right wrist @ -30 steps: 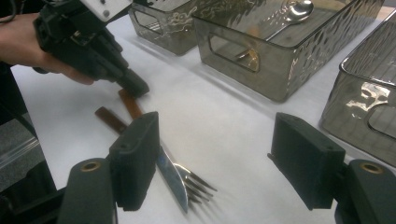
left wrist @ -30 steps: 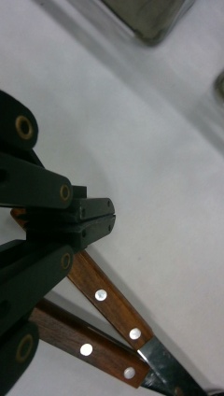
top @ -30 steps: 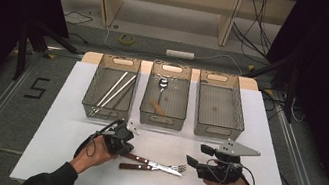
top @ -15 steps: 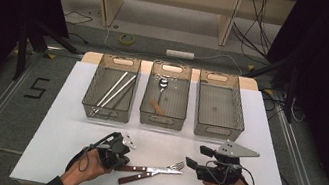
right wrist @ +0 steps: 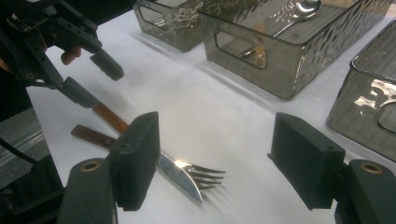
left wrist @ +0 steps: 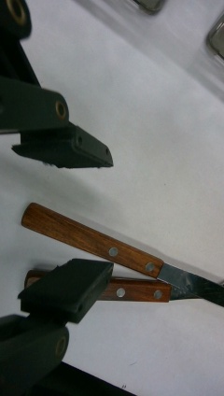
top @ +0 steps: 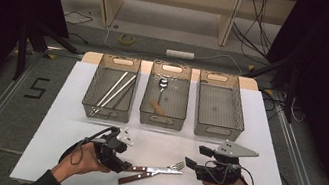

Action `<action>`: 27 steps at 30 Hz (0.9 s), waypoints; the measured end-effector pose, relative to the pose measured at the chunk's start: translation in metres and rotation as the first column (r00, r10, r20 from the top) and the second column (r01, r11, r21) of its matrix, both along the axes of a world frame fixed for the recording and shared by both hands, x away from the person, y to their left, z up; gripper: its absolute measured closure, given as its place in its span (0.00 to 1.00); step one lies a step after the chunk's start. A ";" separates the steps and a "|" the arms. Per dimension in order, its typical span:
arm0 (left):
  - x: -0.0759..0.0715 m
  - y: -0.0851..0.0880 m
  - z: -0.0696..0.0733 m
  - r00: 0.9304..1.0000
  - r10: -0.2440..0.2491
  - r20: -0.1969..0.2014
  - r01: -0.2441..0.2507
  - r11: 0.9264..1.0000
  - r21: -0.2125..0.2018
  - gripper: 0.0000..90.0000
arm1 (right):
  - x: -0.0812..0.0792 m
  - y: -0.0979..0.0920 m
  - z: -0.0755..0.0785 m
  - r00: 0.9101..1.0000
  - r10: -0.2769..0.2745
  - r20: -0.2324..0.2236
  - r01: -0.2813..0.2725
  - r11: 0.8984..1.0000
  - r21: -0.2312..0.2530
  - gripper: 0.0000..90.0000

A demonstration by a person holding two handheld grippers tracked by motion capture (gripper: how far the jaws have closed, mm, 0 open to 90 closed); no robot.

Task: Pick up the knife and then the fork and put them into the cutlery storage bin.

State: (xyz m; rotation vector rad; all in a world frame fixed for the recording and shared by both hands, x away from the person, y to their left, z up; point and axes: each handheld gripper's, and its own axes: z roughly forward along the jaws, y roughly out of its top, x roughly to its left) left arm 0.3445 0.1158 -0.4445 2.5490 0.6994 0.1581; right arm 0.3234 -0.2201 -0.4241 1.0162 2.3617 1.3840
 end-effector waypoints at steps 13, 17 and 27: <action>-0.002 -0.013 -0.015 0.996 -0.085 -0.012 0.086 0.993 0.086 0.37 | 0.000 0.002 0.000 1.000 0.006 -0.002 -0.006 1.000 0.002 0.37; -0.002 -0.016 -0.017 0.995 -0.102 -0.011 0.102 0.989 0.110 0.44 | 0.000 0.002 0.000 1.000 0.006 -0.002 -0.006 1.000 0.002 0.37; -0.001 -0.023 -0.021 0.987 -0.156 -0.042 0.161 0.976 0.147 0.60 | 0.000 0.002 -0.001 1.000 0.007 -0.003 -0.007 1.000 -0.001 0.37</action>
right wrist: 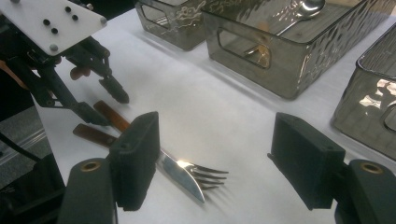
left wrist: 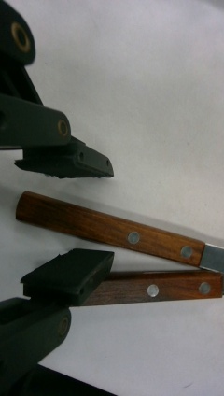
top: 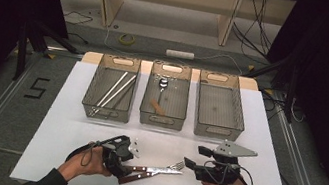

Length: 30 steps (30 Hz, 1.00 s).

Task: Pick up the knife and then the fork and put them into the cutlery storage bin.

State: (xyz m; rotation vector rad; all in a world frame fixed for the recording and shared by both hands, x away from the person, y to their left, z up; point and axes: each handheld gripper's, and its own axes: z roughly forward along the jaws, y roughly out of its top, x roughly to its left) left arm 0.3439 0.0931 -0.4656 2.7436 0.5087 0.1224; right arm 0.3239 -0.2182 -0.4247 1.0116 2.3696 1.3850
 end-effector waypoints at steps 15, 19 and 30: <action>0.003 -0.006 0.002 0.999 -0.038 -0.028 0.039 0.999 0.030 0.76 | 0.000 0.001 0.000 1.000 0.002 -0.002 -0.002 1.000 -0.003 0.37; 0.002 -0.007 0.001 0.998 -0.051 -0.024 0.052 0.998 0.030 0.77 | 0.000 0.001 0.000 1.000 0.002 -0.001 -0.002 1.000 -0.004 0.37; -0.001 -0.008 0.002 0.994 -0.111 -0.003 0.111 0.993 0.041 0.81 | 0.000 0.003 0.000 1.000 0.007 -0.004 -0.007 1.000 -0.006 0.38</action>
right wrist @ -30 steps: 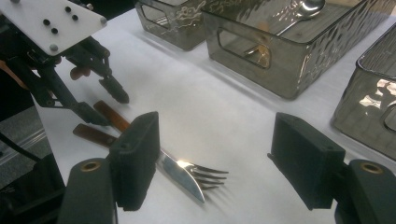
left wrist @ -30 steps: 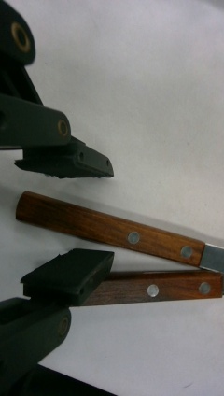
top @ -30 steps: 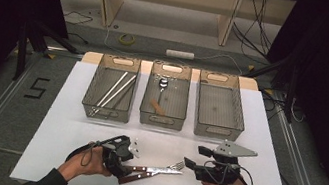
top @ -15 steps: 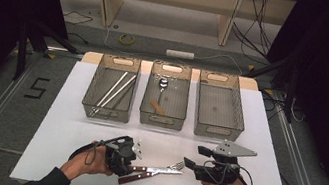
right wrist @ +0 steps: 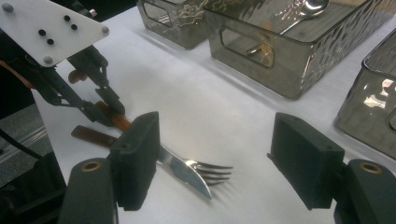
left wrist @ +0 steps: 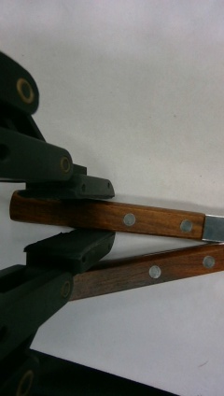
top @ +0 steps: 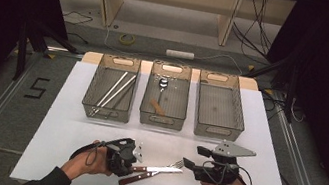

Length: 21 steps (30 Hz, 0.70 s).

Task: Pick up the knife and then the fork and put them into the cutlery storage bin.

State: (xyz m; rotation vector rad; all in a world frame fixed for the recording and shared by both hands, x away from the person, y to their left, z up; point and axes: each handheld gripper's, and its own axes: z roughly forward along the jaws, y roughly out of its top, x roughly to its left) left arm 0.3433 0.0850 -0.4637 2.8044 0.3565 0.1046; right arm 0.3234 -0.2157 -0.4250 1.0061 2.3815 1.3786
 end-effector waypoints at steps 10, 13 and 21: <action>-0.001 0.000 0.002 1.000 -0.003 0.007 0.003 1.000 -0.020 0.83 | 0.000 0.002 0.000 1.000 0.008 0.002 -0.008 1.000 -0.001 0.38; -0.001 0.000 0.006 1.000 0.005 0.011 -0.004 0.999 -0.041 0.83 | -0.001 0.005 0.000 1.000 0.023 0.007 -0.023 1.000 -0.004 0.38; -0.001 0.002 0.012 1.000 0.024 -0.003 -0.024 0.997 -0.075 0.83 | -0.007 0.030 -0.001 0.990 0.136 0.041 -0.133 0.988 -0.080 0.38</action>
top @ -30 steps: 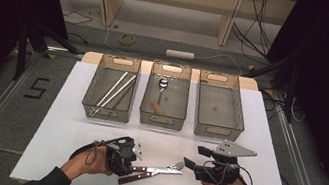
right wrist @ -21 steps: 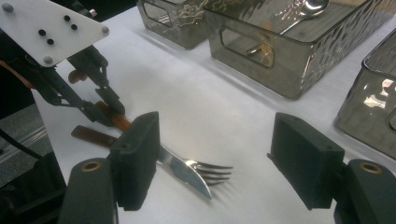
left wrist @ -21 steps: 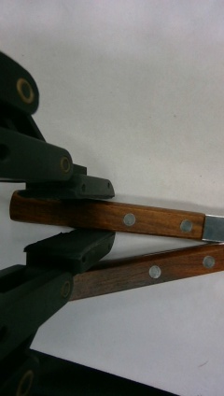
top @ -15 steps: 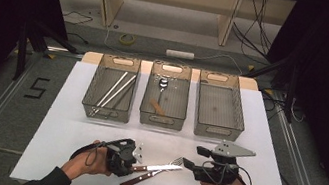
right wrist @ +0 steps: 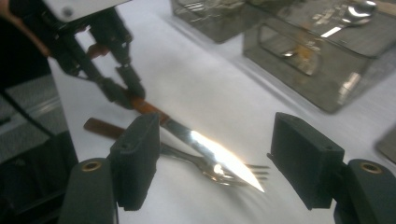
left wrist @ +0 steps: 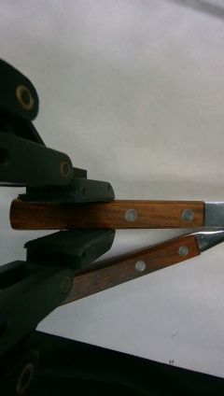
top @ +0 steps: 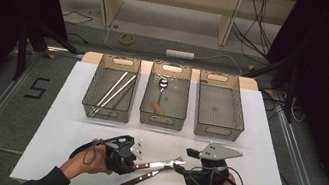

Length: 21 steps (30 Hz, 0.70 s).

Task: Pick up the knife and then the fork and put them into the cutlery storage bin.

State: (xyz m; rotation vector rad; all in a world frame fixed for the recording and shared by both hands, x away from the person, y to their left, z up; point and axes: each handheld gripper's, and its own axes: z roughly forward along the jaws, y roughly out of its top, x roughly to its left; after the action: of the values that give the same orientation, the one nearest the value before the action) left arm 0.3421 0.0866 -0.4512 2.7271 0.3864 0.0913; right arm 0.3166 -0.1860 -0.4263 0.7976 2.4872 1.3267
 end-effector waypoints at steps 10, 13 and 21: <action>-0.003 -0.005 0.006 0.999 -0.027 -0.017 0.027 1.000 0.003 0.83 | -0.007 0.042 -0.015 0.979 0.195 0.060 -0.183 0.969 -0.165 0.38; -0.004 -0.008 0.007 0.999 -0.034 -0.022 0.034 0.999 0.000 0.83 | -0.008 0.051 -0.018 0.970 0.236 0.067 -0.217 0.954 -0.209 0.38; -0.007 -0.013 0.011 0.998 -0.053 -0.027 0.053 0.999 0.000 0.83 | -0.005 0.065 -0.028 0.952 0.296 0.081 -0.260 0.918 -0.300 0.38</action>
State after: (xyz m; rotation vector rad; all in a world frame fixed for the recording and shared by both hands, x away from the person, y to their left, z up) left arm 0.3356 0.0732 -0.4400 2.7393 0.3212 0.0403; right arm 0.3118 -0.1206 -0.4539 0.2938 2.6769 1.0168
